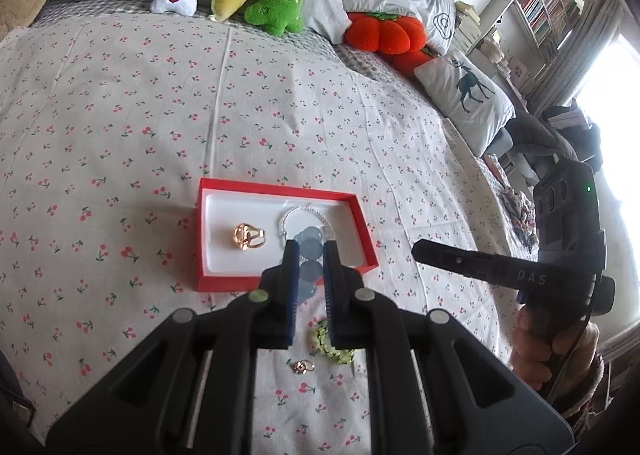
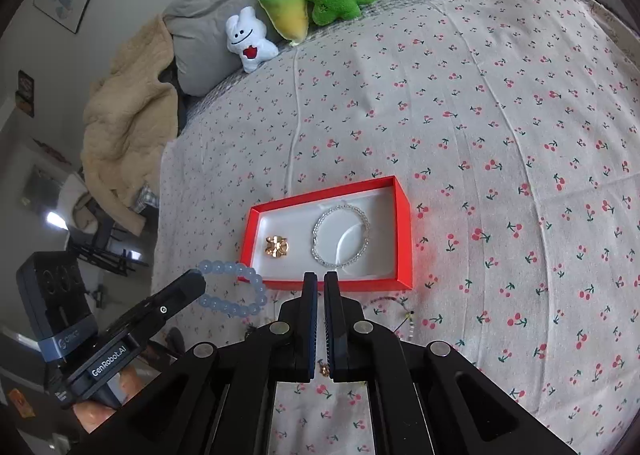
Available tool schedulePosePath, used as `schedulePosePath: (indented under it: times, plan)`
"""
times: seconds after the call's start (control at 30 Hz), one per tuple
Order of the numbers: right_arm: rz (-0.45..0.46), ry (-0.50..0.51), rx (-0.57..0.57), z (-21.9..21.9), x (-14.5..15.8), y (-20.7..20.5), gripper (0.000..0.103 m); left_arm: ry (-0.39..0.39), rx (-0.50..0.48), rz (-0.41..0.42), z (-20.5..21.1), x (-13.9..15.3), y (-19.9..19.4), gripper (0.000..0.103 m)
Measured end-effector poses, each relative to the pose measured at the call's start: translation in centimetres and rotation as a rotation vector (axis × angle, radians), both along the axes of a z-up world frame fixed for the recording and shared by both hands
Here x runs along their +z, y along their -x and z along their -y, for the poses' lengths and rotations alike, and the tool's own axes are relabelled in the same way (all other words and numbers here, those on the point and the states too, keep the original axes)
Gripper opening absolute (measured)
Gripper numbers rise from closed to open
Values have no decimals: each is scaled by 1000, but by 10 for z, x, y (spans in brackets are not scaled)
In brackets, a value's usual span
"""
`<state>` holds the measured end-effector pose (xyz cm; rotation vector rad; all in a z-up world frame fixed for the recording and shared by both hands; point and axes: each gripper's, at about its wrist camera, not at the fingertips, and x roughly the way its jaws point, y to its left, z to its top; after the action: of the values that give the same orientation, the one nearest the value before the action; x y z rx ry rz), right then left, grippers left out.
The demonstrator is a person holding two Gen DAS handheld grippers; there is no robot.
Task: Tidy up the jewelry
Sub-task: 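Lift and carry both bracelets toward the red box with both tools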
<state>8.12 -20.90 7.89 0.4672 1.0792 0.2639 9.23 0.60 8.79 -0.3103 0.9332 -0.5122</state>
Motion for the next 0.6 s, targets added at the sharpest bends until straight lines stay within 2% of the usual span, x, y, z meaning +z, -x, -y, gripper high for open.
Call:
schedulePosePath:
  times: [0.13, 0.2, 0.23, 0.27, 0.4, 0.6]
  plan:
    - [-24, 34, -5, -3, -7, -8, 4, 0, 30, -11, 1, -11, -19, 13]
    - [-75, 60, -10, -2, -21, -10, 5, -12, 40, -36, -2, -21, -24, 13]
    - [-103, 87, -12, -1, -29, -11, 7, -11, 40, -44, -4, -23, -25, 13]
    - [-130, 117, -11, 0, -37, -10, 15, -12, 36, -46, -5, -24, -24, 13]
    - [-235, 225, 3, 6, -68, -11, 15, -4, 16, -27, -7, -16, -15, 13]
    - [-322, 261, -5, 17, -92, -1, 15, -10, -9, 8, -10, -4, 7, 13]
